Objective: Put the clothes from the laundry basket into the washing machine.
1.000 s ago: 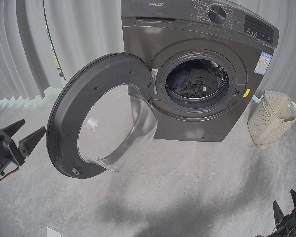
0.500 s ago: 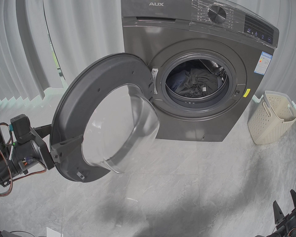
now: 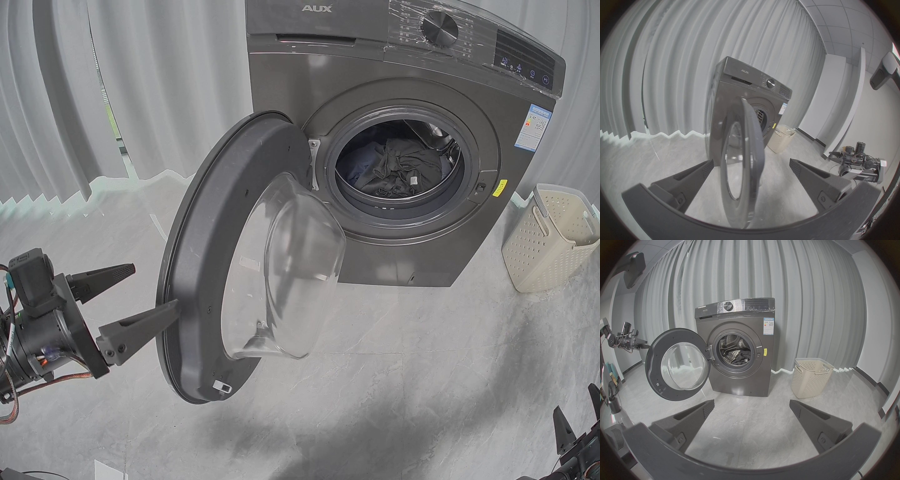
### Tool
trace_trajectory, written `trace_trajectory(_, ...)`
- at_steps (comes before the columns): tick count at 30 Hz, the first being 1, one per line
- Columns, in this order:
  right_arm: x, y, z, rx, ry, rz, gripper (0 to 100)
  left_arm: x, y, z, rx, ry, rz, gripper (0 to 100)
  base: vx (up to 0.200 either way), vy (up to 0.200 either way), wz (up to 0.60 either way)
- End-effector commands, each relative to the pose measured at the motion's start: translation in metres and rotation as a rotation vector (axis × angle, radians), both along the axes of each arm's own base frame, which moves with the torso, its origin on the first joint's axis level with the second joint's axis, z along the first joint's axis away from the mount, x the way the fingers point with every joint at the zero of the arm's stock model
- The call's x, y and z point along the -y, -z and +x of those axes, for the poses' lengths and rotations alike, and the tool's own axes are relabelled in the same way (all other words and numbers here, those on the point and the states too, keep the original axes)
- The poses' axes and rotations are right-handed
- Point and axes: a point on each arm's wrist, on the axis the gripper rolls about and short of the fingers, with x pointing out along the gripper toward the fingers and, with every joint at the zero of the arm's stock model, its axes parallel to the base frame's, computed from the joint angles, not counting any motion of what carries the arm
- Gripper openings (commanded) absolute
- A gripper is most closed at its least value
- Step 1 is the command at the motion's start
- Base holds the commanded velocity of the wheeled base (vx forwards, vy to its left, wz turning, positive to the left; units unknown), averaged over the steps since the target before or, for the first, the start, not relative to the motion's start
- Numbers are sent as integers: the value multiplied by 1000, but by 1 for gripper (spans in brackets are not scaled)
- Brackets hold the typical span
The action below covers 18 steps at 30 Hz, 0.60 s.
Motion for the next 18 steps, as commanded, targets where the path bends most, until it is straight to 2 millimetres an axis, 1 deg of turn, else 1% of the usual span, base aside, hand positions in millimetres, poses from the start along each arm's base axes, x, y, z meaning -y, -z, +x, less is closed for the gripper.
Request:
trace_trajectory(1,0,4,0,0,-1,0,100,-17,-5,0,41,-133,-4,100,0,0,0)
trace_trajectory(5,0,4,0,0,-1,-1,100,-32,-10,-4,67,-225,-16,100,0,0,0)
trace_trajectory(10,0,4,0,0,-1,-1,100,-41,-6,-1,50,-294,-5,100,0,0,0)
trace_trajectory(11,0,4,0,0,-1,-1,100,-41,-6,-1,50,-294,-5,100,0,0,0)
trace_trajectory(14,0,4,0,0,-1,-1,100,-36,12,9,-28,-271,35,100,0,0,0)
trace_trajectory(15,0,4,0,0,-1,-1,100,-36,14,10,-33,-267,41,100,0,0,0)
trace_trajectory(16,0,4,0,0,-1,-1,100,-29,20,17,-58,-234,68,100,0,0,0)
trace_trajectory(18,0,4,0,0,-1,-1,100,-19,26,24,-91,-181,79,100,0,0,0)
